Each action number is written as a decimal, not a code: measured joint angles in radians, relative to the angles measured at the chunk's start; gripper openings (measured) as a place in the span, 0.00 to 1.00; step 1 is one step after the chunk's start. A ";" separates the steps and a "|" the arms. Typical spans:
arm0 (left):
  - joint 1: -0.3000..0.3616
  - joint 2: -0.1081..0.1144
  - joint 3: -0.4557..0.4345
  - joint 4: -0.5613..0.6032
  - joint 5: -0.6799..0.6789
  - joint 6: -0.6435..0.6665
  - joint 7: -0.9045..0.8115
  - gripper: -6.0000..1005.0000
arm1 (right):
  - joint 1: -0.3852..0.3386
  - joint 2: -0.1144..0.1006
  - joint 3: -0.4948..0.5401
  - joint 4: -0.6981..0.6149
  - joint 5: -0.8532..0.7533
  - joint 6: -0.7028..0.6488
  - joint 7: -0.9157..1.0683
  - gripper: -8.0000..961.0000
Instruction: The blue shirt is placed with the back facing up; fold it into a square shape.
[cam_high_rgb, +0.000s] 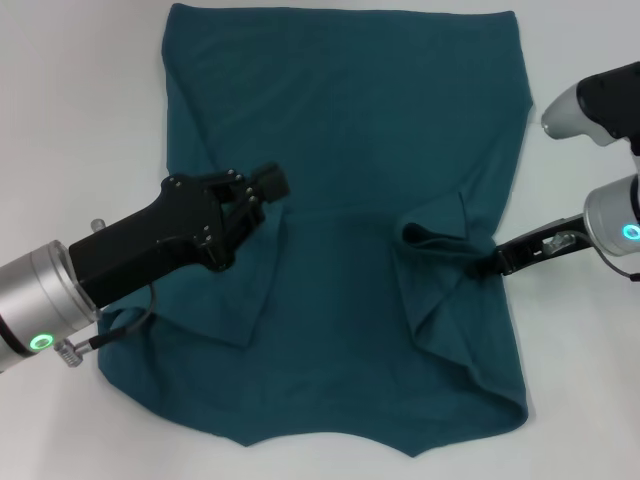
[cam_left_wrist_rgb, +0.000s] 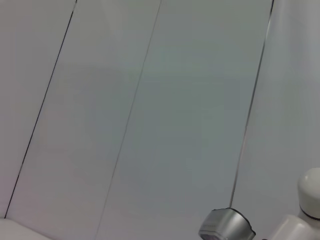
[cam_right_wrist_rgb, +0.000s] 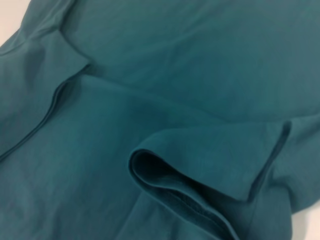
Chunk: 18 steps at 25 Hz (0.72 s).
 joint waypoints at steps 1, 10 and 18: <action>0.000 0.000 0.000 0.000 0.000 0.000 0.001 0.07 | 0.006 0.000 -0.002 0.009 0.000 0.008 -0.003 0.61; -0.001 0.002 -0.002 -0.006 0.000 -0.002 0.004 0.07 | 0.059 0.001 -0.006 0.087 -0.002 0.076 -0.020 0.56; -0.001 0.002 -0.004 -0.008 0.000 -0.001 0.005 0.07 | 0.082 0.002 -0.025 0.124 0.002 0.103 -0.024 0.49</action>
